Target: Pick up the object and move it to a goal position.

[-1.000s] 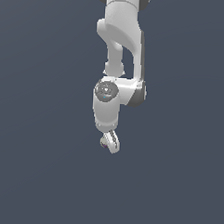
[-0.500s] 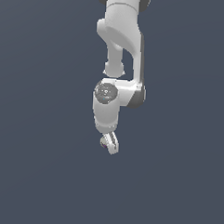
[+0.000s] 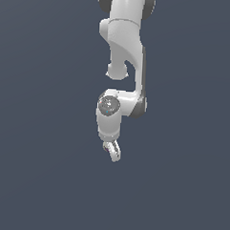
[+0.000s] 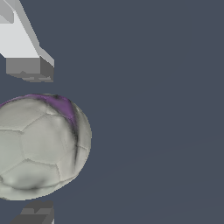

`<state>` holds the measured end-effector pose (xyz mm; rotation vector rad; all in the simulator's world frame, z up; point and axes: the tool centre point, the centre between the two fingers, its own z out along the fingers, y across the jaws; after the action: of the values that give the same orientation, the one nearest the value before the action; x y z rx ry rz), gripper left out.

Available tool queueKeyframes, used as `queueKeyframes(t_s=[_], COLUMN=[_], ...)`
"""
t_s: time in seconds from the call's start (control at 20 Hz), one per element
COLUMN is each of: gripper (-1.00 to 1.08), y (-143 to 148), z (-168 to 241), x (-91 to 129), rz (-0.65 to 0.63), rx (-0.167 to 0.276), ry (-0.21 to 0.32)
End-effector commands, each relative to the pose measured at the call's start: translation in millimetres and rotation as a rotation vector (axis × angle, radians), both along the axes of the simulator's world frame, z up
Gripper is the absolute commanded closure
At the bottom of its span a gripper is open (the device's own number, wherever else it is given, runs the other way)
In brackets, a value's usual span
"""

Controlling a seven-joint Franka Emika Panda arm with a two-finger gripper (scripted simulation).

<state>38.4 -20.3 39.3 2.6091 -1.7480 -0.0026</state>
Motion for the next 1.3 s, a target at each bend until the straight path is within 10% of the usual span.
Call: queueKeyframes(t_s=[0.0,0.05,0.1,1.25], gripper=[-0.92,-0.92,1.08,1.08], y=[0.0,0.0,0.0,-9.6], z=[-2.8,-2.8,-2.8,15.6], x=[1.3,1.5,1.5,-21.6], rz=[0.0,0.0,0.0,0.0], rx=[0.0,0.0,0.0,0.001], ry=[-0.002,-0.002,-0.002,-0.002])
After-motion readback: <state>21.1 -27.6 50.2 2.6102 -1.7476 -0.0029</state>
